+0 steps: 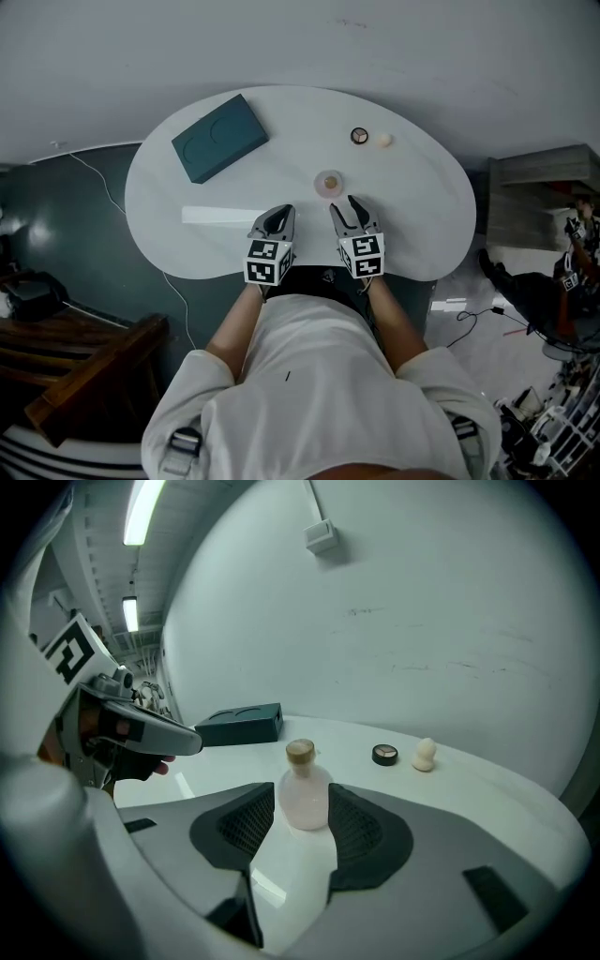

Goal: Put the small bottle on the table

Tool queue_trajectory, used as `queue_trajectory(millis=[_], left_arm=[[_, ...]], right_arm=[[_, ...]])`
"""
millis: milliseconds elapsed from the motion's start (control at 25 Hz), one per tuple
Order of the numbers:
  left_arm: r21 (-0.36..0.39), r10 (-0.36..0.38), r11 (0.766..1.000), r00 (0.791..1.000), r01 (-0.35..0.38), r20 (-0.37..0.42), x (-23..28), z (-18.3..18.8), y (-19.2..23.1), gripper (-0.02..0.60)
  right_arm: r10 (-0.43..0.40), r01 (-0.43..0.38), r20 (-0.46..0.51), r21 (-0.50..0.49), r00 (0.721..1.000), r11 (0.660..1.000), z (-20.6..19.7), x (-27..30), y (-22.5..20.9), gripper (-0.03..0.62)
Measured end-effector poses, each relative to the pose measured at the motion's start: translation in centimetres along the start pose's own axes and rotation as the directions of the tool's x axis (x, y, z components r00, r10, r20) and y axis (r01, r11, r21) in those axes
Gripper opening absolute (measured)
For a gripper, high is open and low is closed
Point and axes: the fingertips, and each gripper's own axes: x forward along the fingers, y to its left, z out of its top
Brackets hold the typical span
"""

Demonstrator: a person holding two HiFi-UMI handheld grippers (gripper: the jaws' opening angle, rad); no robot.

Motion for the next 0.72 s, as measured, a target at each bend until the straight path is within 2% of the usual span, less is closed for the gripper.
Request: queue_trajectory(millis=[360, 520, 720], left_arm=[[-0.005, -0.004, 1.000, 1.000, 0.004, 0.020, -1.3, -0.8, -2.6, 0.018], [-0.004, -0.005, 1.000, 1.000, 0.005, 0.030, -2.0, -0.8, -3.6, 0.019], [-0.006, -0.001, 1.000, 0.997, 0.002, 0.072, -3.1, 0.3, -4.2, 0.018]], right_arm=[[-0.026, 0.026, 0.027, 0.011, 0.999, 1.000, -0.8, -4.0, 0.0, 0.101], [-0.045, 0.043, 0.054, 0.040, 0.998, 0.998, -0.8, -5.8, -0.1, 0.007], [-0.041, 0.039, 0.070, 0.037, 0.997, 0.999, -0.1, -6.6, 0.2, -0.002]])
